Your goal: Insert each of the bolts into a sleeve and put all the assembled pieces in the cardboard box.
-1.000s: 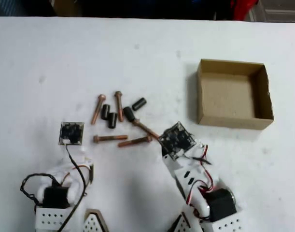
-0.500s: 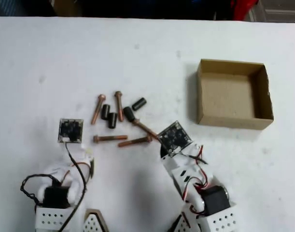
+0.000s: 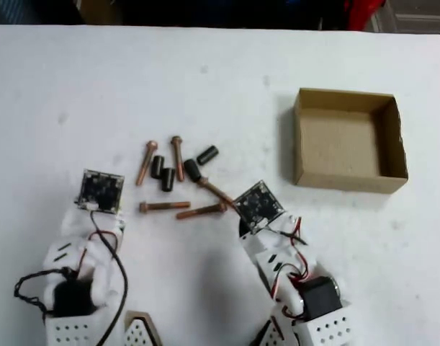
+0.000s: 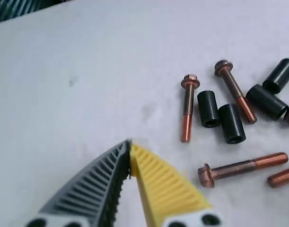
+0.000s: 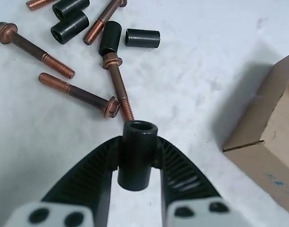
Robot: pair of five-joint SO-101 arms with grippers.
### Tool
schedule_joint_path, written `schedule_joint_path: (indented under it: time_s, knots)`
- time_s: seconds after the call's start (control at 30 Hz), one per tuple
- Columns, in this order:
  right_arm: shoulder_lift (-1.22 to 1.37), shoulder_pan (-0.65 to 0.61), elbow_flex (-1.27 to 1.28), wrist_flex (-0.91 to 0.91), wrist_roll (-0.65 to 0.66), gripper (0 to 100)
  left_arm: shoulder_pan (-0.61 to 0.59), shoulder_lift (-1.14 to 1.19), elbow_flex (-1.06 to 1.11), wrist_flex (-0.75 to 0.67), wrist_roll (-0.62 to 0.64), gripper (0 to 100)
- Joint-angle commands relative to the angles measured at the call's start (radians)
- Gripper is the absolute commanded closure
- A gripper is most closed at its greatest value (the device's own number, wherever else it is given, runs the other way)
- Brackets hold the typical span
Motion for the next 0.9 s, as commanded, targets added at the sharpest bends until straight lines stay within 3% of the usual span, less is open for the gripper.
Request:
schedule_joint_path:
  time_s: [0.0,0.3,0.5,0.63,0.87]
  knots:
    - [-0.010,-0.001,-0.003,-0.021,-0.011,98.3,-0.012,0.117,-0.215,0.054,-0.006,98]
    - [-0.010,0.001,0.011,-0.022,-0.011,98.3,0.116,0.849,-0.601,0.052,-0.005,97]
    - [-0.010,0.001,0.020,-0.022,-0.011,98.3,0.125,1.377,-0.908,0.063,-0.005,94]
    - [-0.010,0.002,0.028,-0.022,-0.011,98.3,0.127,1.689,-1.163,0.152,-0.005,88]
    - [-0.010,0.004,0.031,-0.022,-0.011,98.3,0.127,2.094,-1.556,0.270,-0.003,88]
